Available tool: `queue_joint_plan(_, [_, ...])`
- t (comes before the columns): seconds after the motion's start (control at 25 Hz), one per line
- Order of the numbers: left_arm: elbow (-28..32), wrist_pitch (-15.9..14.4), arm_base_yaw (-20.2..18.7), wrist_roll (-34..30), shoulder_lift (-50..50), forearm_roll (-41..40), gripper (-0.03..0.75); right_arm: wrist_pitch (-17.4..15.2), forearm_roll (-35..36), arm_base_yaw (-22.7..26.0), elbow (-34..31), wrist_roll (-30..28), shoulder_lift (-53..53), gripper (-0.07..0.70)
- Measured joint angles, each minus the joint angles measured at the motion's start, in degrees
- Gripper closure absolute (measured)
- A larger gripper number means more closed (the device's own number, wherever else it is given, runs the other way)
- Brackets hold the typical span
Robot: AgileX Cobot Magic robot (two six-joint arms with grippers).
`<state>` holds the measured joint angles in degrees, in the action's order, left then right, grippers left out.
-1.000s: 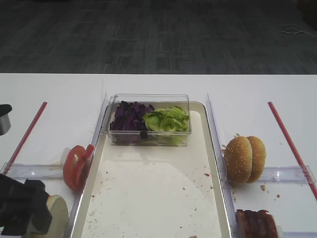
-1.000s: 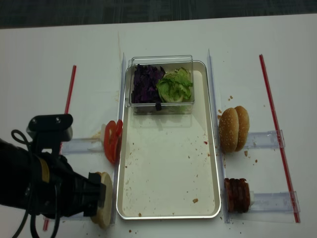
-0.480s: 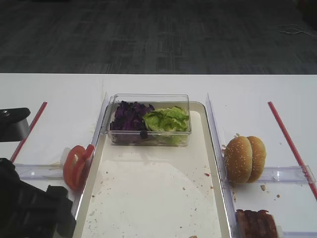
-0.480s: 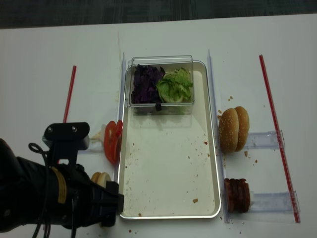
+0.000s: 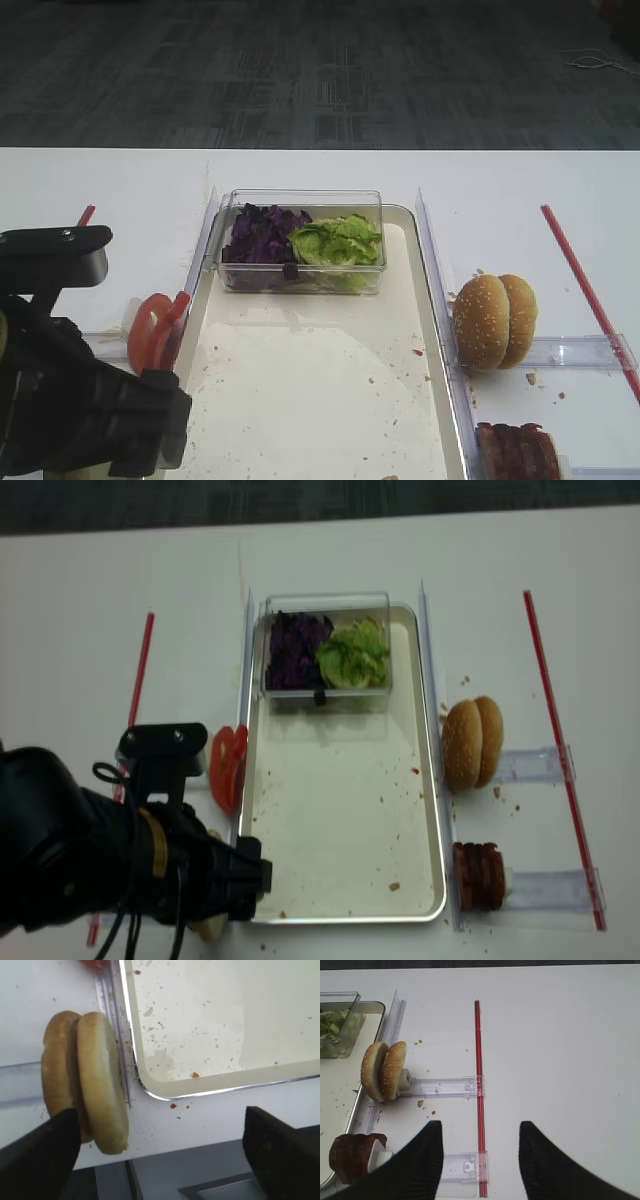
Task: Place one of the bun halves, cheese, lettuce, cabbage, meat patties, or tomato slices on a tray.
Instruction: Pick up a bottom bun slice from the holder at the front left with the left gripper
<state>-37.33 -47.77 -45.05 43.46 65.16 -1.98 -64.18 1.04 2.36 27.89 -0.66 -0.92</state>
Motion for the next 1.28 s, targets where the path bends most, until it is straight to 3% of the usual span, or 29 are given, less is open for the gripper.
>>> queue_joint_plan(0.28, [0.0,3.23,0.0,0.0,4.91,-0.97,0.077,0.0,0.0,0.0,0.0,0.0,0.0,0.234])
queue_joint_plan(0.56, [-0.14,3.71,0.13,0.27,8.53,-4.82,0.11,0.0,0.0,0.0,0.0,0.0,0.0,0.234])
queue_joint_plan(0.92, [-0.35,4.18,2.31,0.27,10.47,-6.93,0.234,0.0,0.0,0.0,0.0,0.0,0.0,0.234])
queue_joint_plan(1.28, [-0.35,2.29,2.31,0.27,10.6,-9.36,0.403,0.0,0.0,0.0,0.0,0.0,0.0,0.234])
